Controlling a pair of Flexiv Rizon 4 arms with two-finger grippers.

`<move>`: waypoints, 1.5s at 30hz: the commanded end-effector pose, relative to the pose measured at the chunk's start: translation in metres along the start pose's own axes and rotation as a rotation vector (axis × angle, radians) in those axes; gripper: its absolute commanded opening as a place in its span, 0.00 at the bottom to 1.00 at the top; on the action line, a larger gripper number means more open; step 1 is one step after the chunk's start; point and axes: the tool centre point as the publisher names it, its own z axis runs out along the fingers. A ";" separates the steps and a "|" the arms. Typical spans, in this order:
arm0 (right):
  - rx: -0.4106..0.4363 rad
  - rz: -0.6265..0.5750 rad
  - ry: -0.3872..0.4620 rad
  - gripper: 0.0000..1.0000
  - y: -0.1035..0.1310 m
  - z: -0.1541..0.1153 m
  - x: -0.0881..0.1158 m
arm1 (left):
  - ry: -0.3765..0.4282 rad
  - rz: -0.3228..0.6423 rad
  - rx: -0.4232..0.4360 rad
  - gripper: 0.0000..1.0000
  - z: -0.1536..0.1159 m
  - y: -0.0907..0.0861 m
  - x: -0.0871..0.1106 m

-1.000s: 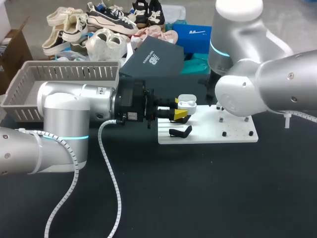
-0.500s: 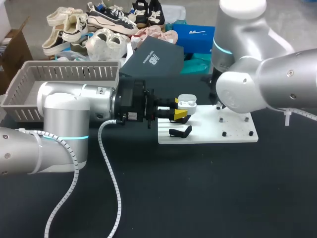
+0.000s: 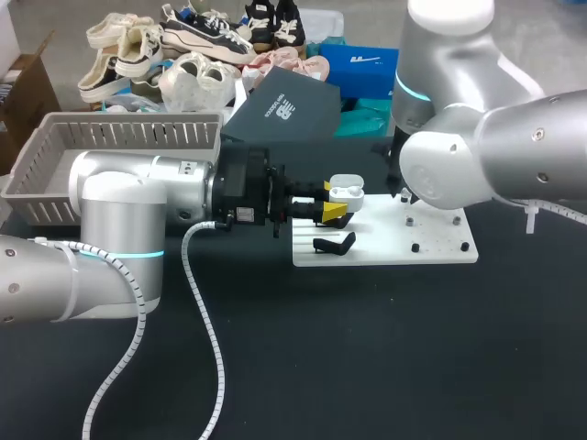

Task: Pick up each earbud case from the left stands, insert the matching earbuds, close the lid, and place the case in the box.

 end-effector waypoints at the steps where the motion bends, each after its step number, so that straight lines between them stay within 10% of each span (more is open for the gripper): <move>1: 0.001 0.000 0.002 0.27 0.001 0.000 -0.001 | 0.000 0.001 0.000 0.00 0.000 0.000 0.000; 9: 0.006 0.000 0.000 0.00 0.003 0.002 -0.002 | 0.000 0.001 0.000 0.00 0.000 0.000 0.000; 21: -0.004 0.011 0.015 0.00 -0.001 -0.014 0.000 | 0.000 0.001 0.000 0.00 0.000 0.000 0.000; 45: -0.047 -0.055 -0.030 0.00 -0.049 -0.198 0.038 | 0.000 0.001 0.000 0.00 0.000 0.000 0.000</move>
